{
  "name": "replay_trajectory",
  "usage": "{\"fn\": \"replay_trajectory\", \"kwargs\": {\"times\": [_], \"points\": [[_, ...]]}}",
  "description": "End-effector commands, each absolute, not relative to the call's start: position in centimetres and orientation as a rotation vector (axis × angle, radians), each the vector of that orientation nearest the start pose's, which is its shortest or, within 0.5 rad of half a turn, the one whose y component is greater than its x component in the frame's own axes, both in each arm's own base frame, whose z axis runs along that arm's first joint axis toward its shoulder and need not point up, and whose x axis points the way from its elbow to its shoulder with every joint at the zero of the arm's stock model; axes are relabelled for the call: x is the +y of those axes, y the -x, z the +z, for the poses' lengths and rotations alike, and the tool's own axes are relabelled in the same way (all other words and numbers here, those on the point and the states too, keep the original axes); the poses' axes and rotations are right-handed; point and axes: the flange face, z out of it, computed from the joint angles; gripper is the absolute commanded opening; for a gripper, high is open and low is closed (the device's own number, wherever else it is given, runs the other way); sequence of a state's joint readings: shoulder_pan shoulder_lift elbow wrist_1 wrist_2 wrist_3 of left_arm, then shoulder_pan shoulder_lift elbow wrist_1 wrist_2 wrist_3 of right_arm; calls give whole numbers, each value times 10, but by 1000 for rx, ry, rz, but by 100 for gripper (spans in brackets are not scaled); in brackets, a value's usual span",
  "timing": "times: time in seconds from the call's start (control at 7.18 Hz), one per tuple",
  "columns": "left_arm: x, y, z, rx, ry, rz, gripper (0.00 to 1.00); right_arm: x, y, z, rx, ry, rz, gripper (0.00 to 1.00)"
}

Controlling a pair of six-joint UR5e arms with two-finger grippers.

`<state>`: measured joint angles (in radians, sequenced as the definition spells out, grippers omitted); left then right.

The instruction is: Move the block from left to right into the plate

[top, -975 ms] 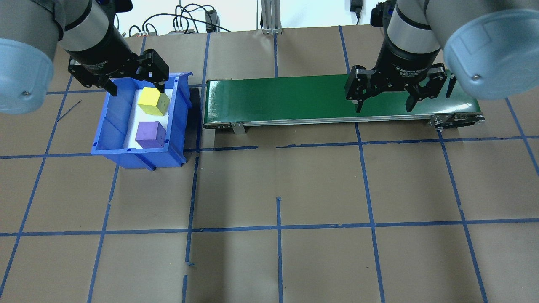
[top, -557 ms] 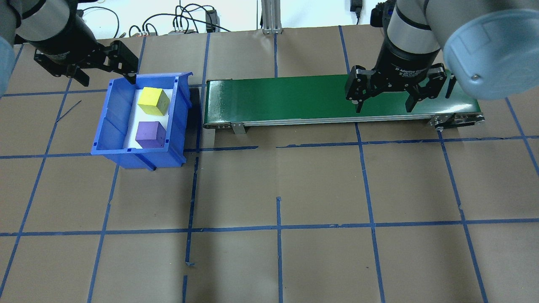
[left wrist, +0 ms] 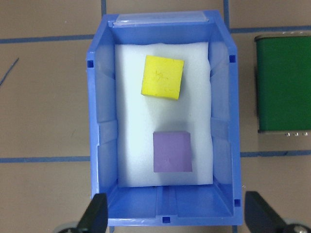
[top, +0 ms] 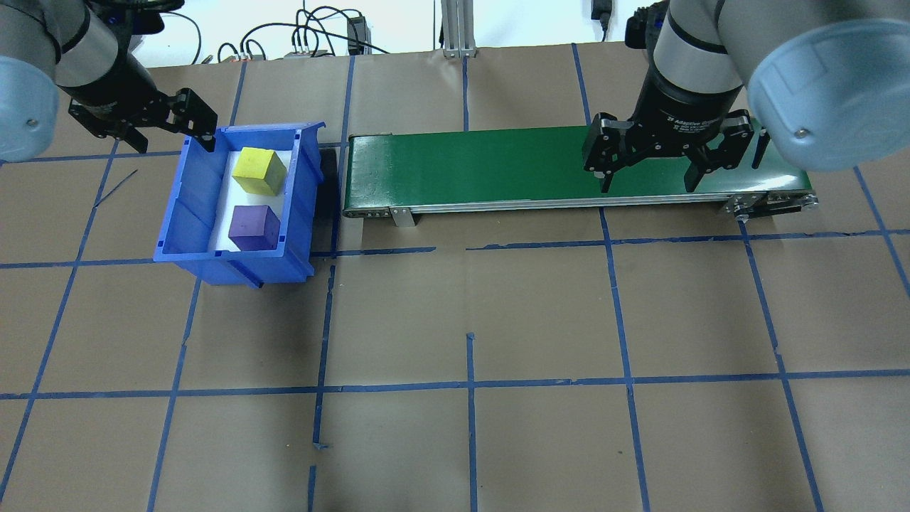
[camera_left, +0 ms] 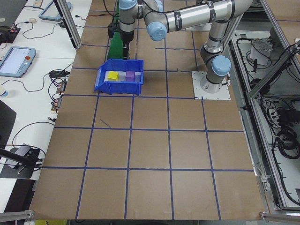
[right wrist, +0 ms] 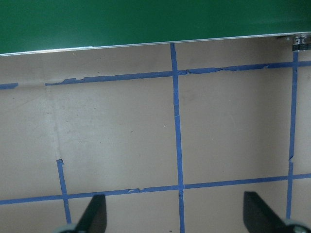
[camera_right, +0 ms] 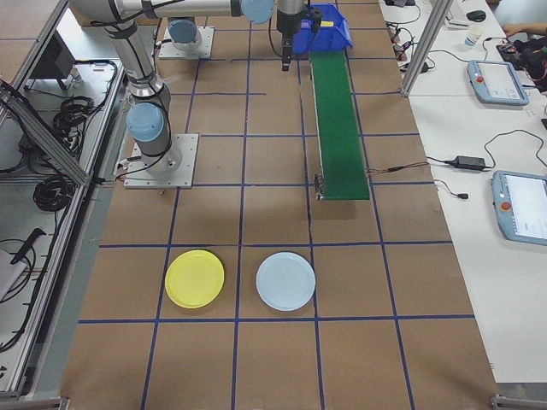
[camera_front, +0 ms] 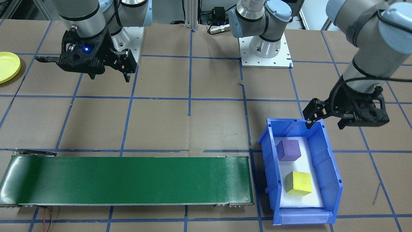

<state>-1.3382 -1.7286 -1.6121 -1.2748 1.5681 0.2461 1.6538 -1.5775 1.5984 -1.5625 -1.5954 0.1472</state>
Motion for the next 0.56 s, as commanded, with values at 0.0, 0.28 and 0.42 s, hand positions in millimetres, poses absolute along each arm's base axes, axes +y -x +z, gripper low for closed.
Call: {"fn": "replay_trajectory", "kwargs": {"times": [0.0,0.28,0.42], "points": [[-599,-11,355,3145,7,-19,100,-473,-171,477,3168,-99,41,100],[-590,-4,310,3212,32,79,100,-473,-171,476,3168,-99,46,100],[-580,3,292,3250,89,125,100,-473,-171,476,3168,-99,46,100]]}}
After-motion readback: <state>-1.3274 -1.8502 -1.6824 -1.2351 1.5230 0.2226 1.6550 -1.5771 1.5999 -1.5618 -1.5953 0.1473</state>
